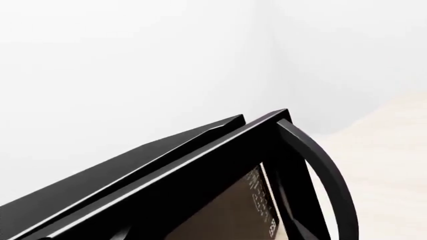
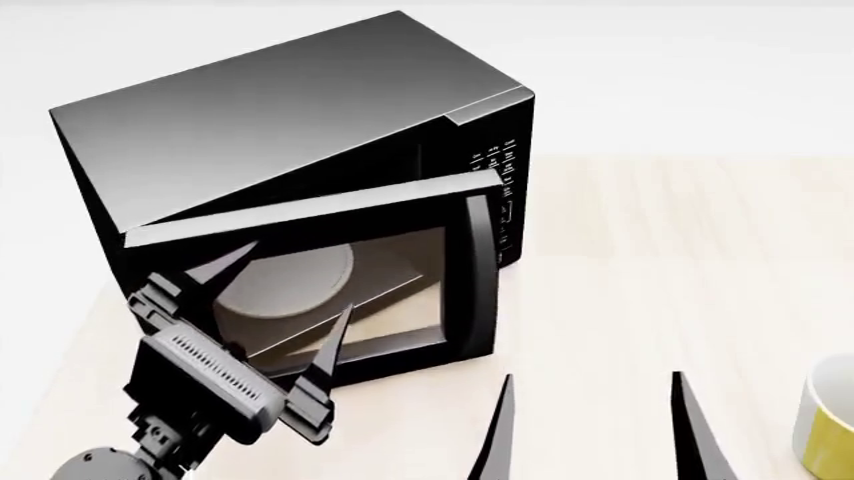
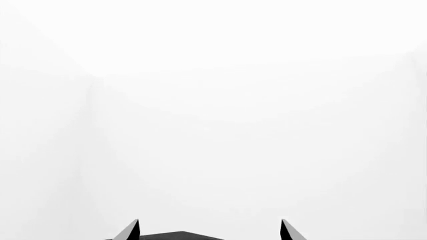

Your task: Close the microwave.

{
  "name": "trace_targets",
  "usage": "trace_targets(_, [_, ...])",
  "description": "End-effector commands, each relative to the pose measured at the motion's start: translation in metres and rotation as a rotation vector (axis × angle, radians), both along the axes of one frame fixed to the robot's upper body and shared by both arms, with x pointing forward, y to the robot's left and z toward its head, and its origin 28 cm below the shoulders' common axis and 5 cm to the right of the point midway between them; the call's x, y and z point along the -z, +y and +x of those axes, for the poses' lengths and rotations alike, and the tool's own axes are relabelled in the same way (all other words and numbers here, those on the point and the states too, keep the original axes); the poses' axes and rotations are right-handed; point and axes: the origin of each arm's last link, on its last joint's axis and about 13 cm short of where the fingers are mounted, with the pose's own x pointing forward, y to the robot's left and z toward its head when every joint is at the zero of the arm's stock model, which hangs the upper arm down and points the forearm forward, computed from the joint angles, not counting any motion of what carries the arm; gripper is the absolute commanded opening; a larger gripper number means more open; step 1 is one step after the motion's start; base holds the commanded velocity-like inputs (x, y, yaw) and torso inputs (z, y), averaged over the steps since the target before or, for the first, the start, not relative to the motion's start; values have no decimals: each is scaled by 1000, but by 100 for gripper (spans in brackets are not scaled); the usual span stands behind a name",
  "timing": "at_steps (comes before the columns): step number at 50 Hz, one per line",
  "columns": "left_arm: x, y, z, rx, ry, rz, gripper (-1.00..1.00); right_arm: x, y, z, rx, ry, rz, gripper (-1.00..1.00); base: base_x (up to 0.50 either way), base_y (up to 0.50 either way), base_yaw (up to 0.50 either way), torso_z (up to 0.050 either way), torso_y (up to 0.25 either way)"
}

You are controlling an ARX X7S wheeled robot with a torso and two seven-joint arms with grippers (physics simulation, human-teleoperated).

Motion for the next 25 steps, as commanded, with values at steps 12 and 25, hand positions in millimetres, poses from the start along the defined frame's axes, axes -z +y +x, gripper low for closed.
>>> trace_targets(12, [-6, 1, 10, -80, -28, -55, 100, 0, -2, 2, 9, 1, 0, 100, 0, 0, 0, 0, 1])
trace_targets(25, [-6, 2, 15, -115, -29, -66, 100, 1, -2, 3, 9, 7, 2, 100, 0, 0, 0, 0, 0])
